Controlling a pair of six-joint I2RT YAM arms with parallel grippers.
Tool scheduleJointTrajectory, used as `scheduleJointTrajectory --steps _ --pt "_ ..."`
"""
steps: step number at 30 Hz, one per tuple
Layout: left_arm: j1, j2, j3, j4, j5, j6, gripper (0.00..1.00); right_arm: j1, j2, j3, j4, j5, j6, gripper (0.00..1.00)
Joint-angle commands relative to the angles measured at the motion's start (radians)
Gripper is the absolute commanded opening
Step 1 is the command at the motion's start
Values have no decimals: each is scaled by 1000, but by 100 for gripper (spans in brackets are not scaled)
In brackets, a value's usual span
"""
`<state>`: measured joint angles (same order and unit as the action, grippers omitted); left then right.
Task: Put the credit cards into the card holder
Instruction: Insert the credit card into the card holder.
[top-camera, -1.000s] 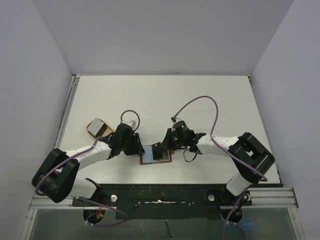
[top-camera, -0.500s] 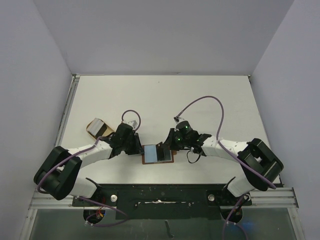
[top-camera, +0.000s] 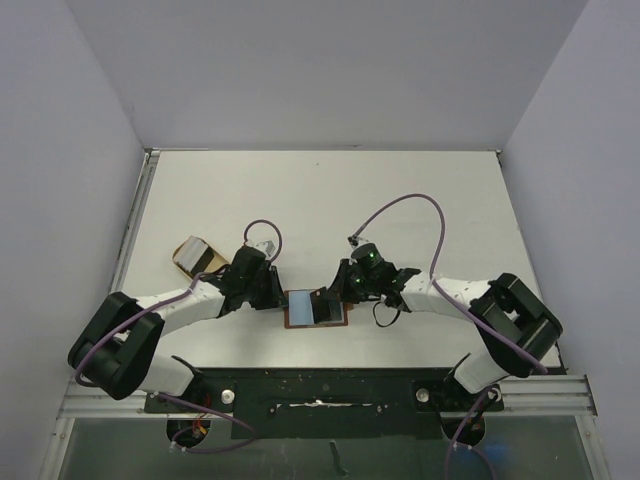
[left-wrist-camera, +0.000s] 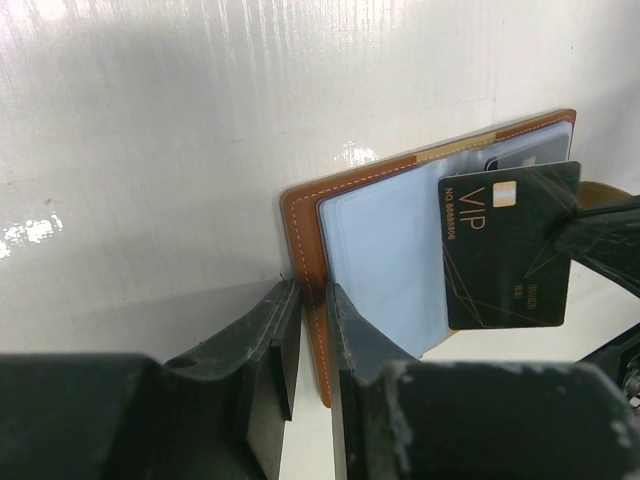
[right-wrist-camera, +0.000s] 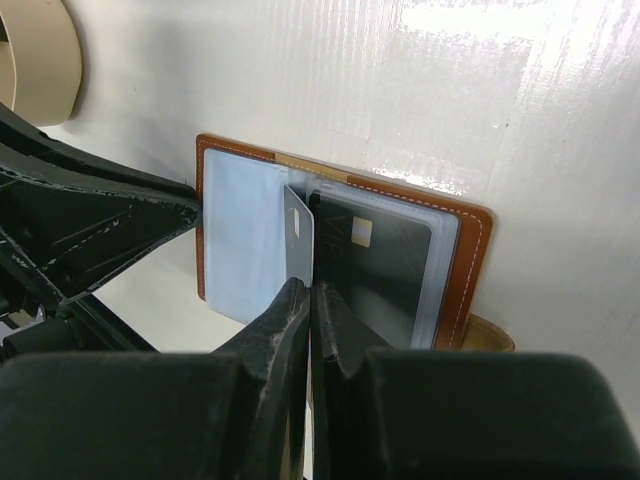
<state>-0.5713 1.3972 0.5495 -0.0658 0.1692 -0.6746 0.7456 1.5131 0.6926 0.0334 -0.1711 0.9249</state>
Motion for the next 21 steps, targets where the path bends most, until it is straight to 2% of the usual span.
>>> scheduleJointTrajectory --steps 1,15,21 --pt "0 6 -5 50 32 8 15 2 29 -16 67 -29 12 0" --pt "-2 1 -8 58 41 8 16 0 57 -35 117 -27 3 0" --pt "-3 9 -3 64 48 32 15 -45 80 16 65 -71 -122 0"
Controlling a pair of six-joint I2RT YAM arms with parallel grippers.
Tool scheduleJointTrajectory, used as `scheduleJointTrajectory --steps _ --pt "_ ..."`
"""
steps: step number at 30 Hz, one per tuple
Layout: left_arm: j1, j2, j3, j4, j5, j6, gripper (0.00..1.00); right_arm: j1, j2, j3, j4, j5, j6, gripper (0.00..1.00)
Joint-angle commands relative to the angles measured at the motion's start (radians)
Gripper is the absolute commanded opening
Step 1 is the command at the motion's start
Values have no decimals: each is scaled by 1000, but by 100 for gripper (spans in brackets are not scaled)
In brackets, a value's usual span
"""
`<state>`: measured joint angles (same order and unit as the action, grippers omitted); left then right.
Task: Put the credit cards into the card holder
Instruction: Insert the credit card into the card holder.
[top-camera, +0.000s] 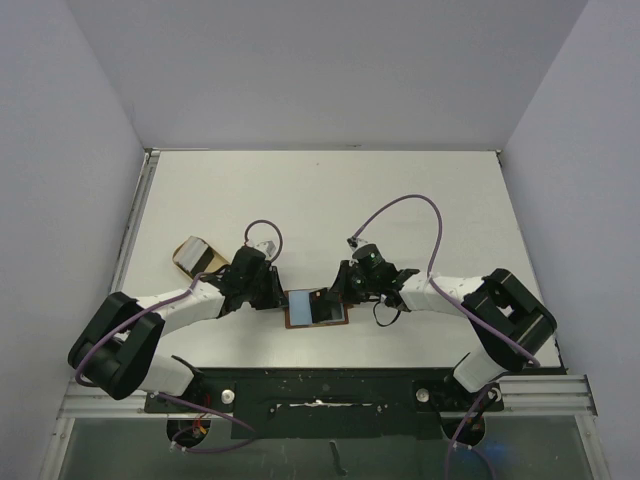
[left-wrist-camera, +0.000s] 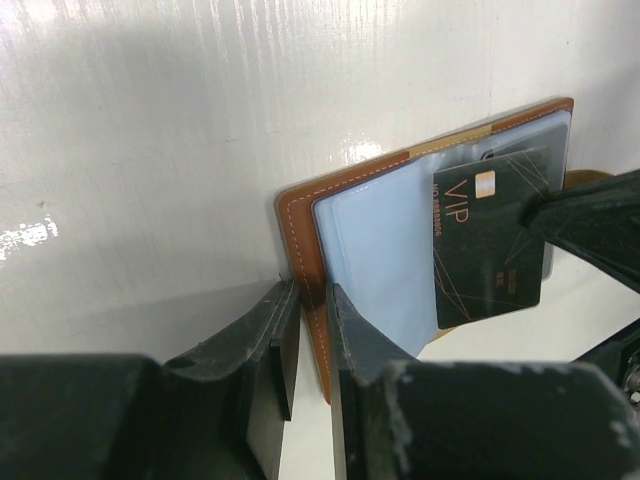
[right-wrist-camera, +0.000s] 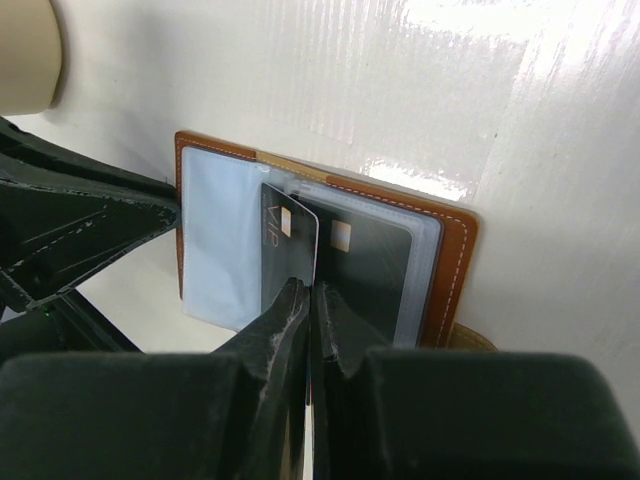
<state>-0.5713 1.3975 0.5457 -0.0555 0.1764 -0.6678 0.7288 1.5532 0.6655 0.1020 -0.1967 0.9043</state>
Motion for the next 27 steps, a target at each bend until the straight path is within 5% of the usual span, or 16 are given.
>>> scheduleJointTrajectory --steps 1,12,27 --pt "-4 11 4 53 42 30 15 -31 46 64 -31 -52 -129 0" --pt "-7 38 37 25 17 62 15 -39 102 143 -130 -117 -226 0" --pt "-6 34 25 22 13 54 15 -47 30 58 -23 -88 -197 0"
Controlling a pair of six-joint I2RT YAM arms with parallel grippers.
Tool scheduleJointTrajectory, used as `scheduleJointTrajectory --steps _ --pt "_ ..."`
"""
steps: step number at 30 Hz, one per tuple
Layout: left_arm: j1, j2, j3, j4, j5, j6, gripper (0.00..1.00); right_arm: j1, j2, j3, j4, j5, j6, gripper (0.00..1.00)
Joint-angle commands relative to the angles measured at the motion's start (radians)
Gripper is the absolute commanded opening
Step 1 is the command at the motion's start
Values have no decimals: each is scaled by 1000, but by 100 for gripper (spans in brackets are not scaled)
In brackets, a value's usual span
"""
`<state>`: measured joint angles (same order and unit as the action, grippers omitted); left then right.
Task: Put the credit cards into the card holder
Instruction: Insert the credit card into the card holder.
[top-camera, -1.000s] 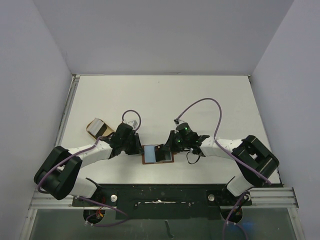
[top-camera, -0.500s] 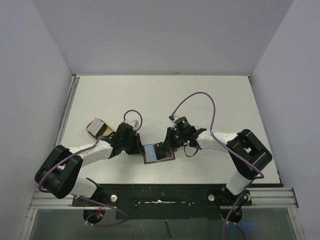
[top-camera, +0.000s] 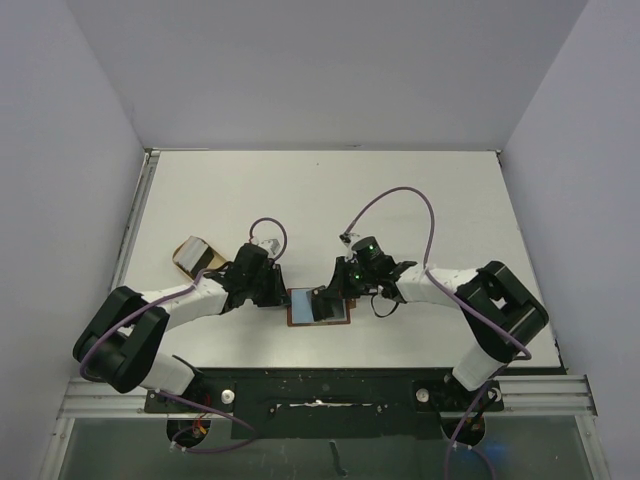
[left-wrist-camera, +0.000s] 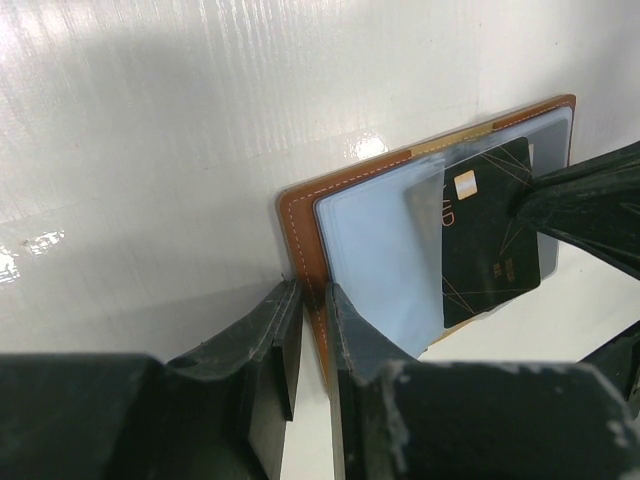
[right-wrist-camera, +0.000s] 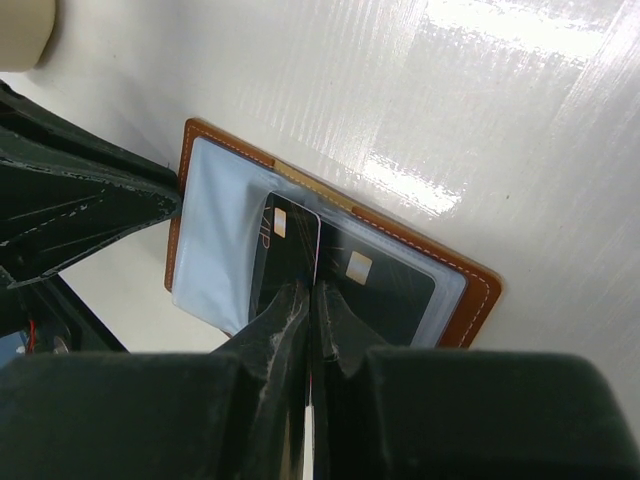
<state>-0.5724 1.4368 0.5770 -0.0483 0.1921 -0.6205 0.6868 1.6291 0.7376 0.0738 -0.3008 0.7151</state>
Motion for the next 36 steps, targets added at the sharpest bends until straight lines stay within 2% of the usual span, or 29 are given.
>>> scheduleJointTrajectory --steps 1,15,19,28,36 --pt "-5 -6 -9 12 -6 7 15 -8 -51 -14 -5 17 -10 0" --pt "-6 22 -3 12 -14 19 15 -23 -68 -35 -26 -28 -45 0" --pt "-8 7 -6 6 -8 1 15 -21 -55 -73 53 -48 18 0" --pt "-10 -40 -39 54 45 -69 15 -21 -103 -142 145 45 142 0" --pt "-10 -29 -60 113 84 -92 15 -21 -102 -143 174 70 181 0"
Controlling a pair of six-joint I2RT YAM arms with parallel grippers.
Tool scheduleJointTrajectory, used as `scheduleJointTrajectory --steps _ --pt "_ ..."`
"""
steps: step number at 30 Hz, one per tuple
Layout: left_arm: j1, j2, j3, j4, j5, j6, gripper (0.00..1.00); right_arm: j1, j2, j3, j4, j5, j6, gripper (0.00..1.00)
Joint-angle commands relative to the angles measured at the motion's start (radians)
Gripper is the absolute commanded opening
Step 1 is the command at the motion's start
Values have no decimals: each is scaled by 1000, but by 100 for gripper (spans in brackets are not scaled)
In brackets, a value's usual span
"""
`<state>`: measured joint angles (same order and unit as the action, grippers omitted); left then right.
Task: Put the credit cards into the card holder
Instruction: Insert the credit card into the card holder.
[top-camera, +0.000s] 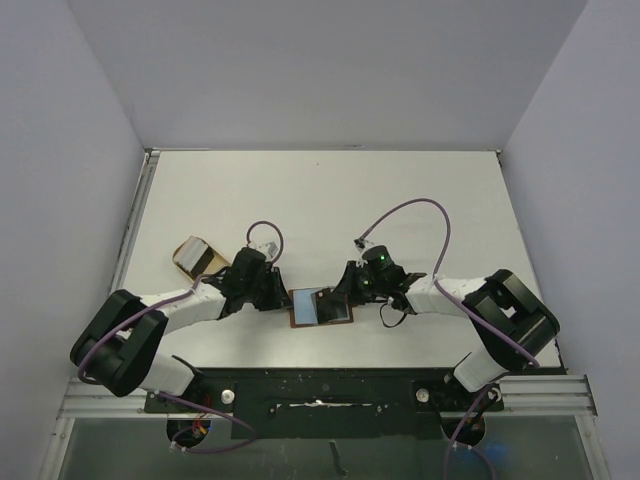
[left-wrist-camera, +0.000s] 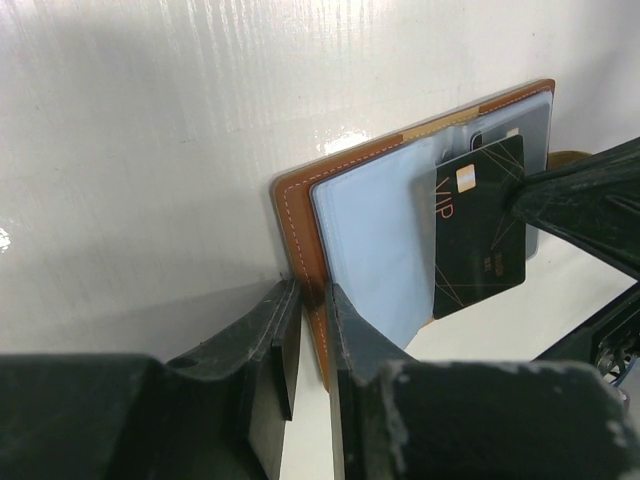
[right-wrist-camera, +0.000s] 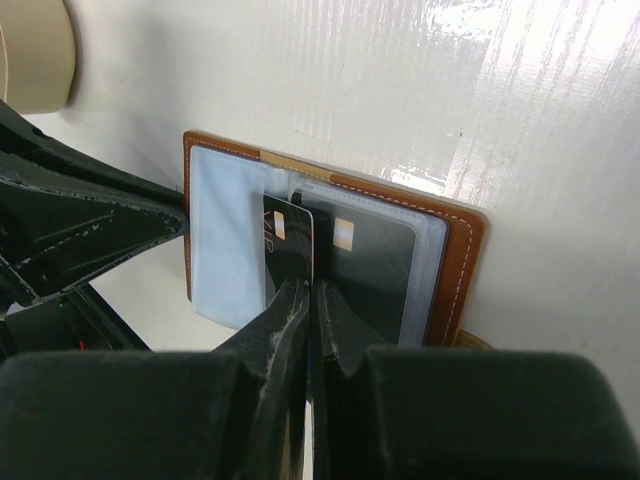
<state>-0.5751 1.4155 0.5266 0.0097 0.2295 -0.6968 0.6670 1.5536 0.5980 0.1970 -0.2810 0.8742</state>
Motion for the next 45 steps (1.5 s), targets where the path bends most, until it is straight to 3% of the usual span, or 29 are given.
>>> scheduleJointTrajectory --steps 1,38,40,45 --pt "-7 -5 -10 58 48 -17 15 -1 -25 2 51 50 22 0" --pt "-9 -47 -76 162 85 -121 15 47 -16 -12 60 136 102 0" --pt "-9 -46 -76 167 86 -123 15 66 -11 5 34 147 103 5" --pt "-9 -47 -86 202 99 -136 15 115 -17 69 -83 210 72 28"
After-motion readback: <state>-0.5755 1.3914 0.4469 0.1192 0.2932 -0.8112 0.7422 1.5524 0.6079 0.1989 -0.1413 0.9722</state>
